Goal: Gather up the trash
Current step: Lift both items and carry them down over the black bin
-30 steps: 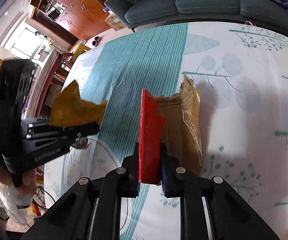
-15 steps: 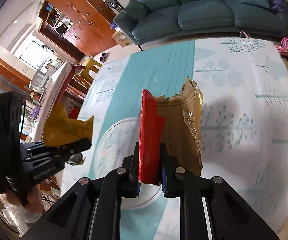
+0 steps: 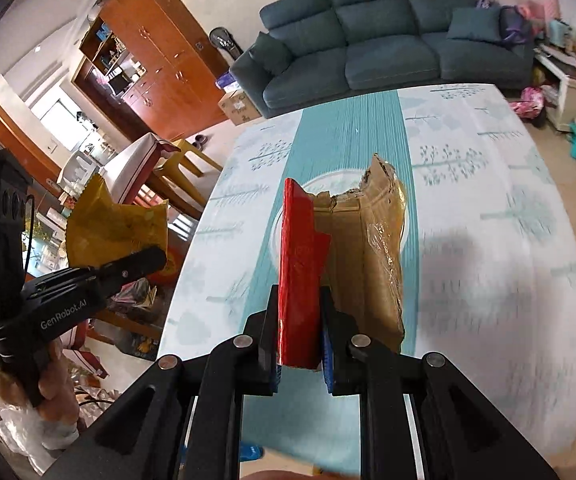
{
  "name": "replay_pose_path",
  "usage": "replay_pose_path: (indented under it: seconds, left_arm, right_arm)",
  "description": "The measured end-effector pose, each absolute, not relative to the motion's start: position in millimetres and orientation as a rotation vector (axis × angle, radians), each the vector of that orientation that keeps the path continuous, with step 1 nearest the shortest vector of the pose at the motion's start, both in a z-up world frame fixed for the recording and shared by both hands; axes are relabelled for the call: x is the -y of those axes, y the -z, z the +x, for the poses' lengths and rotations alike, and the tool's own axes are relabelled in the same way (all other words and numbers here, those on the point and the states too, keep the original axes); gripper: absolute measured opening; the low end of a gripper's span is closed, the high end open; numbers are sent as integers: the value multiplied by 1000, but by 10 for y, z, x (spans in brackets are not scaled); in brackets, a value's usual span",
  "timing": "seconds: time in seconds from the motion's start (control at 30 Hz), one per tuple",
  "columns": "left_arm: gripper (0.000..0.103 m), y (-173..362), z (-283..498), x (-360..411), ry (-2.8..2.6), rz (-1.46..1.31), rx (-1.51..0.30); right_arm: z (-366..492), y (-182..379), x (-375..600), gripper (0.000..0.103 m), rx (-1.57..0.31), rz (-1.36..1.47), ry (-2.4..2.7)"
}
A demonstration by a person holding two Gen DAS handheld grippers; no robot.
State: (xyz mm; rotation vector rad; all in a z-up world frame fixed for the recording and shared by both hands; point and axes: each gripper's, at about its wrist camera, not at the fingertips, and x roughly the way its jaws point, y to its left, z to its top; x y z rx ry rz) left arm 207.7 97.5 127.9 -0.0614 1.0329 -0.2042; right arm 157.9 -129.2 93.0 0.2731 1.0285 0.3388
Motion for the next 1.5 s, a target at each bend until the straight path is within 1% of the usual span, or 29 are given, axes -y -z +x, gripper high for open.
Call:
replay_pose_path:
  seconds: [0.2, 0.33, 0.53, 0.7, 0.87, 1.0, 1.1, 1.27, 1.43, 1.5]
  left_arm:
    - [1, -1392, 1182, -1159, 244, -14, -1027]
    - [1, -1397, 799, -1165, 269, 3, -1037]
    - [2, -1239, 380, -1143, 294, -12, -1082]
    - [1, -951, 200, -1045, 295, -5, -1112]
    - [2, -508, 72, -949, 316, -48, -1163]
    - [2, -5, -134, -820, 313, -85, -1220]
    - [2, 405, -249, -710, 294, -110, -1250]
    - [2, 1205, -341, -564, 244, -134, -1301]
    - [2, 2030, -335, -466, 211, -137, -1304]
    - [2, 2283, -299, -441, 204, -141, -1302]
  right_arm:
    - [613, -969, 1004, 15, -1019, 287, -290]
    - [133, -924, 819, 15, -1052, 279, -286]
    - [-246, -811, 629, 15, -1097, 248, -289]
    - [-416, -559, 629, 15, -1132, 246, -282]
    - [-487, -45, 764, 15, -1197, 263, -278]
    - [-592, 355, 864, 15, -1231, 256, -297]
    - [-712, 769, 954, 15, -1257, 249, -313]
    - [-828, 1605, 1098, 15, -1307, 255, -322]
    - [-848, 2520, 1200, 15, -1349, 284, -325]
    - [-843, 2823, 1220, 16, -1355, 280, -316]
